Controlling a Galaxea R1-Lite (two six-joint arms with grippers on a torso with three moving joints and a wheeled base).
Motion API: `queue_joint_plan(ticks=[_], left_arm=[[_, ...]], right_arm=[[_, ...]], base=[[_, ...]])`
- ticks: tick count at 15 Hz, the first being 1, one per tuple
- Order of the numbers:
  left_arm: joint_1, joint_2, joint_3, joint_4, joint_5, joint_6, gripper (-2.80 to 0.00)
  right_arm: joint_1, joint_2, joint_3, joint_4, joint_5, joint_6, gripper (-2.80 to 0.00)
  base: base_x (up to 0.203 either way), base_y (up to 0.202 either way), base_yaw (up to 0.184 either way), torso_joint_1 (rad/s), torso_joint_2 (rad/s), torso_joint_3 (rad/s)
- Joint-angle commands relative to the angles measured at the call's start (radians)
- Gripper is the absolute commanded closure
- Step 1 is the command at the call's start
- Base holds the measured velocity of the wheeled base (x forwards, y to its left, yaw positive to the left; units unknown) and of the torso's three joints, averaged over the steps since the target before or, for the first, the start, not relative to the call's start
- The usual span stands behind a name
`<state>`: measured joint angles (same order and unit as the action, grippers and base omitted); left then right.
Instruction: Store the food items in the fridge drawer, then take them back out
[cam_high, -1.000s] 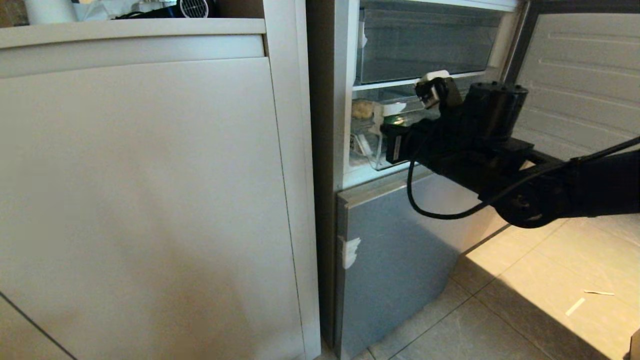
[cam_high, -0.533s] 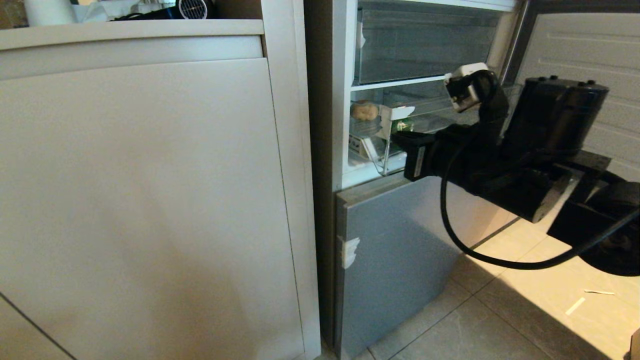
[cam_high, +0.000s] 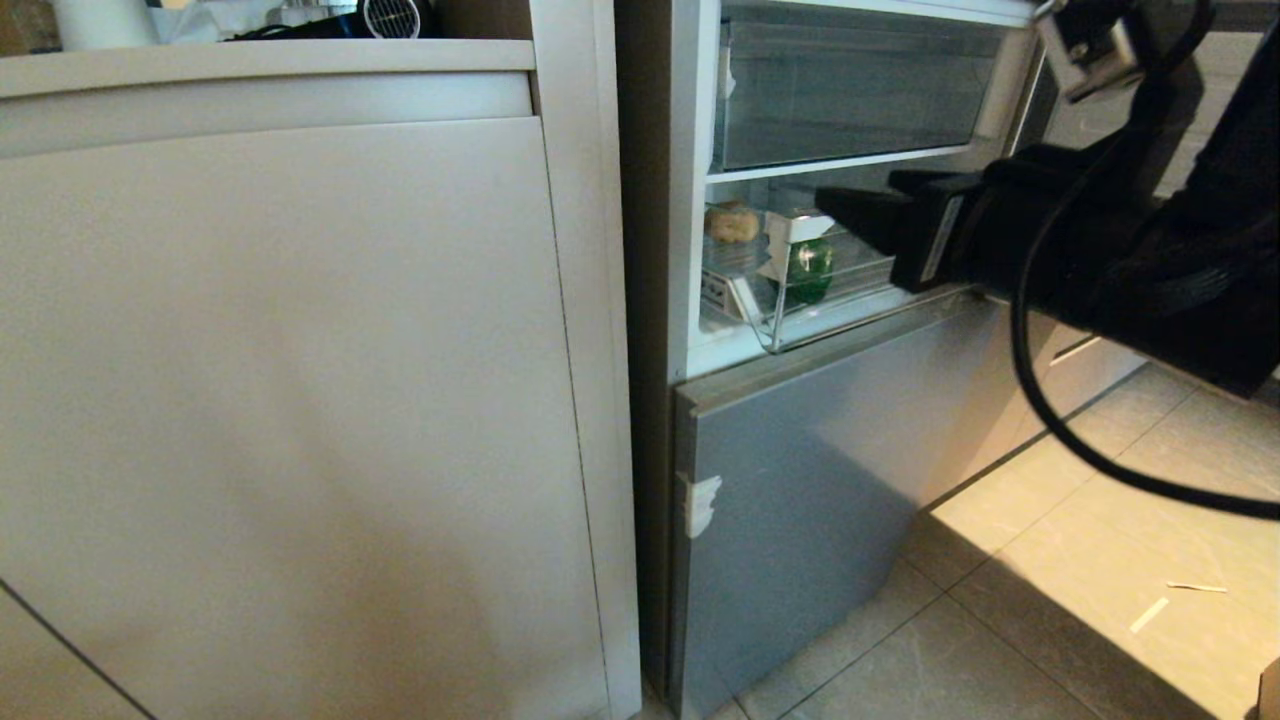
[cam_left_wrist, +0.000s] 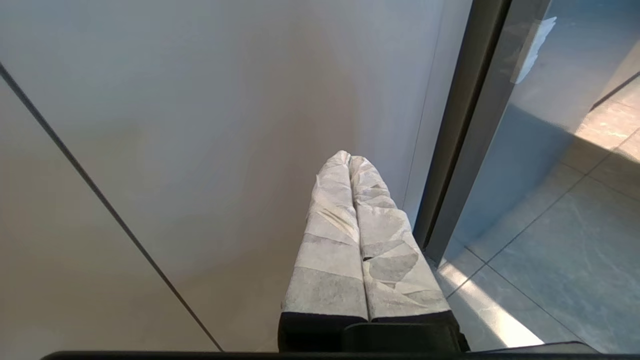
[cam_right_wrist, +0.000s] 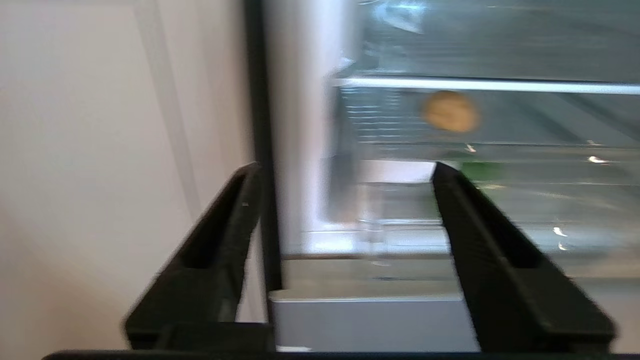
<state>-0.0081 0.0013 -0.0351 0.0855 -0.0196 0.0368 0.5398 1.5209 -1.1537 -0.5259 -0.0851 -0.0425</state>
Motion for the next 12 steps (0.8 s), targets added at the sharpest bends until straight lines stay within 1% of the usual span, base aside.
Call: queue_joint_plan(ticks=[1, 3, 4, 7, 10, 11, 12], left_arm=[[0.000, 0.000, 0.000, 0.000, 0.000, 0.000, 0.00], [0.000, 0.001, 0.000, 0.000, 0.000, 0.000, 0.00], [0.000, 0.000, 0.000, 0.000, 0.000, 0.000, 0.00], [0.000, 0.000, 0.000, 0.000, 0.000, 0.000, 0.00], [0.000, 0.001, 0.000, 0.000, 0.000, 0.000, 0.00], [0.000, 0.000, 0.000, 0.000, 0.000, 0.000, 0.00], [0.000, 0.000, 0.000, 0.000, 0.000, 0.000, 0.00]], right_arm=[[-0.026, -0.071, -0.056, 0.095, 0.001, 0.024, -2.80], [-0.028, -0.168, -0.026, 0.155, 0.008, 0.078, -2.80], [-0.028, -0.224, 0.011, 0.167, 0.024, 0.087, -2.80], [-0.028, -0.456, 0.132, 0.192, 0.125, 0.100, -2.80], [-0.035, -0.758, 0.256, 0.292, 0.179, 0.117, -2.80], [-0.071, -0.853, 0.297, 0.332, 0.190, 0.133, -2.80], [-0.145, -0.924, 0.330, 0.369, 0.201, 0.148, -2.80]], base=[[0.000, 0.000, 0.000, 0.000, 0.00, 0.000], [0.000, 0.000, 0.000, 0.000, 0.00, 0.000], [0.000, 0.000, 0.000, 0.000, 0.00, 0.000], [0.000, 0.000, 0.000, 0.000, 0.00, 0.000], [0.000, 0.000, 0.000, 0.000, 0.00, 0.000], [0.000, 0.000, 0.000, 0.000, 0.00, 0.000], [0.000, 0.000, 0.000, 0.000, 0.00, 0.000]])
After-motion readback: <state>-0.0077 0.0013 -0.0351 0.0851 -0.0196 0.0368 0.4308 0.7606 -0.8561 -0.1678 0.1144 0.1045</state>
